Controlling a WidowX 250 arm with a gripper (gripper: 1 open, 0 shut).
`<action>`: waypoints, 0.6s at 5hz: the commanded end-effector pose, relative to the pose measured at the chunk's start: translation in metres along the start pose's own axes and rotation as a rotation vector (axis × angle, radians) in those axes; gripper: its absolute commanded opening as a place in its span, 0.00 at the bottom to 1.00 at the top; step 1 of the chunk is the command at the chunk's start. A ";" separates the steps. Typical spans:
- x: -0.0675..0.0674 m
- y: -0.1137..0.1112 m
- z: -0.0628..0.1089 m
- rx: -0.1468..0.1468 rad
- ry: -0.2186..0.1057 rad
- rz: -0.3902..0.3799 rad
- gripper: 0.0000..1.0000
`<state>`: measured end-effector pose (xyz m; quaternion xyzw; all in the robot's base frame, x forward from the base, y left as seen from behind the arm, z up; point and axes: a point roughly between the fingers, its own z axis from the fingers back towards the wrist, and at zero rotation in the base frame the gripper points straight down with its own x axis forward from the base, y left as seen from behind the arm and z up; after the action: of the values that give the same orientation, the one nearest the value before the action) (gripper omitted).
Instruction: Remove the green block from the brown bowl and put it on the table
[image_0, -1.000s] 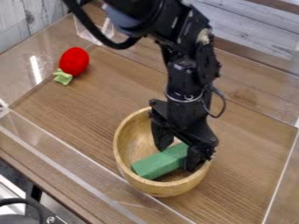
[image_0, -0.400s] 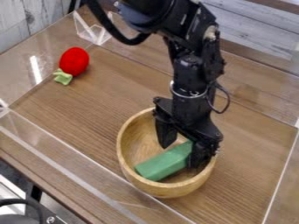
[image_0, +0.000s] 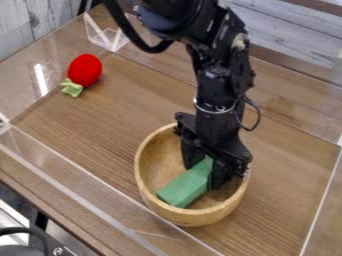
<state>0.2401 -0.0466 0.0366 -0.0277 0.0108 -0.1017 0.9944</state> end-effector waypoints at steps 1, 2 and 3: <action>0.010 0.003 0.033 0.003 -0.074 0.005 0.00; 0.013 0.004 0.062 0.013 -0.111 0.074 0.00; 0.017 0.014 0.092 0.027 -0.157 0.172 0.00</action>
<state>0.2558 -0.0320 0.1126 -0.0199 -0.0384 -0.0153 0.9989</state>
